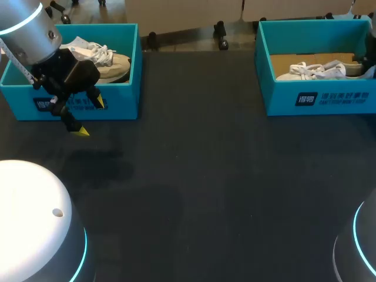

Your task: Take the shoe out of the shoebox, open the shoe tongue, remove and reinsert the insole, then place the shoe into the shoebox

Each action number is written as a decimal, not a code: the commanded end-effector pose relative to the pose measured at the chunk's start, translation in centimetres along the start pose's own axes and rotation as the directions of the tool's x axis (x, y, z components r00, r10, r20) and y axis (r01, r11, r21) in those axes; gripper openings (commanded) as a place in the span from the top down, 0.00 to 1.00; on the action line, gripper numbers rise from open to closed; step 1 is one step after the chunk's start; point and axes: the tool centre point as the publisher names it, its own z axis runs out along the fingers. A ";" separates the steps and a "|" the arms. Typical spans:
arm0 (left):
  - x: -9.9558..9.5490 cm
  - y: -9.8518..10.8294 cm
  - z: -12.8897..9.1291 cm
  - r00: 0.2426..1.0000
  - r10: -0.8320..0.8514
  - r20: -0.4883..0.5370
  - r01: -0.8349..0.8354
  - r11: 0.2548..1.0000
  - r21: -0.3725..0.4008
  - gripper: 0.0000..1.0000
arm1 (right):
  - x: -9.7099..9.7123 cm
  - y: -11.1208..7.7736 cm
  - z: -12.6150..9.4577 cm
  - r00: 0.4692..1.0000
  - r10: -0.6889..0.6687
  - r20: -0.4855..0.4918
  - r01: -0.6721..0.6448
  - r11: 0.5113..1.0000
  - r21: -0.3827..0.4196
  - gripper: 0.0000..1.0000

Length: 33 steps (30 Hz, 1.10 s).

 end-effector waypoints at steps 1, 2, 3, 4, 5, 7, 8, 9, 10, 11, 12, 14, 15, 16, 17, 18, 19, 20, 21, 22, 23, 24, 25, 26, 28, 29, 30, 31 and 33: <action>0.0 0.0 0.0 1.000 0.001 -0.001 -0.001 1.000 -0.003 0.00 | 0.0 0.6 0.2 1.000 -0.001 0.008 0.001 1.000 0.005 1.00; 0.0 0.0 0.0 1.000 0.001 -0.001 -0.001 1.000 -0.003 0.00 | -0.1 0.6 0.2 1.000 0.000 0.008 0.000 1.000 0.005 1.00; 0.0 0.0 0.0 1.000 0.001 -0.001 -0.001 1.000 -0.003 0.00 | -0.1 0.6 0.1 1.000 0.001 0.006 -0.001 1.000 0.002 1.00; 0.0 0.0 0.0 1.000 0.001 -0.001 -0.001 1.000 -0.003 0.00 | 0.0 0.7 0.1 1.000 -0.001 0.008 0.001 1.000 0.000 1.00; 0.0 0.0 0.0 1.000 0.001 -0.001 -0.001 1.000 -0.003 0.00 | 0.1 0.8 0.1 1.000 -0.007 0.010 0.007 1.000 0.001 1.00; 0.0 0.0 0.0 1.000 0.001 -0.001 -0.001 1.000 -0.003 0.00 | 0.3 0.8 0.3 1.000 -0.014 0.015 0.014 1.000 0.002 1.00; 0.0 0.0 0.0 1.000 0.001 -0.001 -0.001 1.000 -0.003 0.00 | 0.4 0.8 0.4 1.000 -0.016 0.014 0.016 1.000 0.004 1.00; 0.0 0.0 0.0 1.000 0.001 -0.001 -0.001 1.000 -0.003 0.00 | 0.4 0.8 0.6 1.000 -0.020 0.010 0.020 1.000 0.008 1.00; 0.0 0.0 0.0 1.000 0.001 -0.001 -0.001 1.000 -0.003 0.00 | 0.4 0.8 0.7 1.000 -0.024 0.006 0.023 1.000 0.009 1.00; 0.0 0.0 0.0 1.000 0.001 -0.001 -0.001 1.000 -0.003 0.00 | 0.4 0.8 0.9 1.000 -0.025 0.004 0.025 1.000 0.012 1.00; 0.0 0.0 0.0 1.000 0.001 -0.001 -0.001 1.000 -0.003 0.00 | 0.4 0.8 1.0 1.000 -0.026 0.004 0.026 1.000 0.015 1.00; 0.0 0.0 0.0 1.000 0.001 -0.001 -0.001 1.000 -0.003 0.00 | 0.2 0.8 1.2 1.000 -0.026 0.001 0.026 0.999 0.018 1.00; 0.0 0.0 0.0 1.000 0.001 -0.001 -0.001 1.000 -0.003 0.00 | 0.2 0.8 1.3 1.000 -0.024 0.002 0.024 1.000 0.019 1.00; 0.0 0.0 0.0 1.000 0.001 -0.001 -0.001 1.000 -0.003 0.00 | 0.2 0.8 1.3 1.000 -0.023 0.001 0.023 1.000 0.020 1.00; 0.0 0.0 0.0 1.000 0.001 -0.001 -0.001 1.000 -0.003 0.00 | 0.2 0.8 1.4 1.000 -0.023 0.004 0.023 1.000 0.020 1.00; 0.0 0.0 0.0 1.000 0.001 -0.001 -0.001 1.000 -0.003 0.00 | 0.2 0.8 1.5 1.000 -0.023 0.005 0.023 1.000 0.021 1.00; 0.0 0.0 0.0 1.000 0.001 -0.001 -0.001 1.000 -0.003 0.00 | 0.2 0.7 1.6 1.000 -0.023 0.004 0.023 1.000 0.021 1.00; 0.0 0.0 0.0 1.000 0.001 -0.001 -0.001 1.000 -0.003 0.00 | 0.2 0.7 1.7 1.000 -0.022 0.003 0.022 0.999 0.023 1.00; 0.0 0.0 0.0 1.000 0.001 -0.001 -0.001 1.000 -0.003 0.00 | 0.3 0.5 1.9 1.000 -0.023 0.003 0.022 0.999 0.026 1.00; 0.0 0.0 0.0 1.000 0.001 -0.001 -0.001 1.000 -0.003 0.00 | 0.3 0.5 2.0 1.000 -0.023 0.000 0.023 0.999 0.029 1.00; 0.0 0.0 0.0 1.000 0.001 -0.001 -0.001 1.000 -0.003 0.00 | 0.4 0.4 2.1 1.000 -0.023 -0.001 0.023 0.999 0.031 1.00; 0.0 0.0 0.0 1.000 0.001 -0.001 -0.001 1.000 -0.003 0.00 | 0.4 0.3 2.2 1.000 -0.025 -0.001 0.025 0.999 0.032 1.00; 0.0 0.0 0.0 1.000 0.001 -0.001 -0.001 1.000 -0.003 0.00 | 0.5 0.2 2.2 1.000 -0.026 -0.002 0.026 0.999 0.034 1.00; 0.0 0.0 0.0 1.000 0.001 -0.001 -0.001 1.000 -0.003 0.00 | 0.5 0.2 2.3 1.000 -0.027 -0.003 0.027 0.999 0.035 1.00; 0.0 0.0 0.0 1.000 0.001 -0.001 -0.001 1.000 -0.003 0.00 | 0.4 0.1 2.3 1.000 -0.027 -0.003 0.027 0.999 0.035 1.00; 0.0 0.0 0.0 1.000 0.001 -0.001 -0.001 1.000 -0.003 0.00 | 0.4 0.1 2.2 1.000 -0.029 -0.004 0.029 0.999 0.033 0.95; 0.0 0.0 0.0 1.000 0.001 -0.001 -0.001 1.000 -0.003 0.00 | 0.4 0.1 2.2 1.000 -0.030 -0.004 0.030 0.999 0.031 0.88; 0.0 0.0 0.0 1.000 0.001 -0.001 -0.001 1.000 -0.003 0.00 | 0.4 0.1 2.1 0.999 -0.032 -0.003 0.032 0.999 0.029 0.80; 0.0 0.0 0.0 1.000 0.001 -0.001 -0.001 1.000 -0.003 0.00 | 0.4 0.1 2.1 0.999 -0.034 -0.003 0.034 0.999 0.027 0.80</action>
